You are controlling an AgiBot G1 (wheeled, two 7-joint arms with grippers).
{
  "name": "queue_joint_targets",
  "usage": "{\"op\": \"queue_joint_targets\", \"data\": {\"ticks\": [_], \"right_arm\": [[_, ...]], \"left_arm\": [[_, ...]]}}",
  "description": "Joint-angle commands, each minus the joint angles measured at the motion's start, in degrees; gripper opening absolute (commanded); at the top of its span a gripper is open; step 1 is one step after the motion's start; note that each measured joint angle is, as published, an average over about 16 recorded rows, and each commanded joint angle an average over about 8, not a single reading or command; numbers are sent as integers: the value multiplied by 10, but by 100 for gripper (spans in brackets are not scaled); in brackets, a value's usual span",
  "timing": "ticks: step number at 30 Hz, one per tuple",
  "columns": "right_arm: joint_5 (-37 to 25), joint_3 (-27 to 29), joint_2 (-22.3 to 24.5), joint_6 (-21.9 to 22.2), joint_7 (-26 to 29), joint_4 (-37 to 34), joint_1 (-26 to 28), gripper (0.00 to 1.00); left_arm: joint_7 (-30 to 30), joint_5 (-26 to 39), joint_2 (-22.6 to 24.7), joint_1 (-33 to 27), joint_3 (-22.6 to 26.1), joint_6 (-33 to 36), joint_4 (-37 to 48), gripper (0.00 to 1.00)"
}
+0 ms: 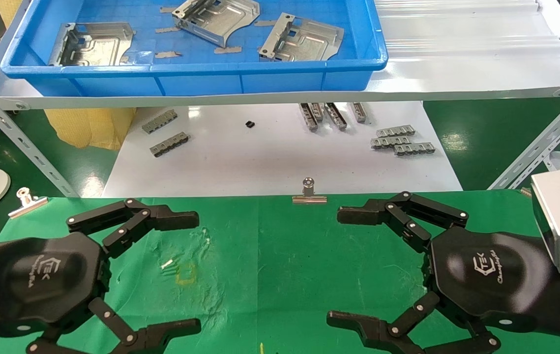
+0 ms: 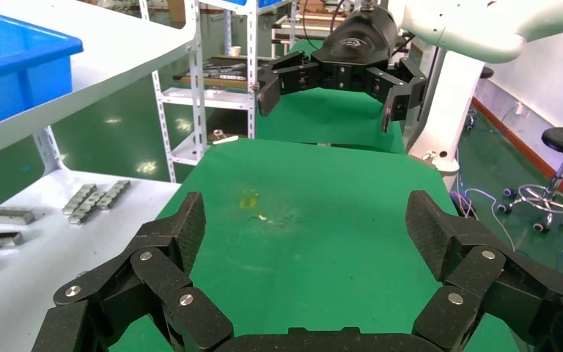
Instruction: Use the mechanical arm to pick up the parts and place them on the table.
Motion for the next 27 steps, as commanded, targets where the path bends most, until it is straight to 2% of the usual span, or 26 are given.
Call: {"op": "queue_joint_targets", "data": {"ticks": [1, 8, 9, 16, 17, 27], "right_arm": [[0, 0, 0, 0, 0, 0, 0, 100], [0, 0, 0, 0, 0, 0, 0, 100], [0, 0, 0, 0, 0, 0, 0, 92], [0, 0, 0, 0, 0, 0, 0, 5], [0, 0, 0, 0, 0, 0, 0, 0], [0, 0, 0, 0, 0, 0, 0, 0]], "left_arm": [[0, 0, 0, 0, 0, 0, 0, 100], [0, 0, 0, 0, 0, 0, 0, 100], [0, 0, 0, 0, 0, 0, 0, 100], [0, 0, 0, 0, 0, 0, 0, 100], [0, 0, 0, 0, 0, 0, 0, 100], [0, 0, 0, 0, 0, 0, 0, 100]]}}
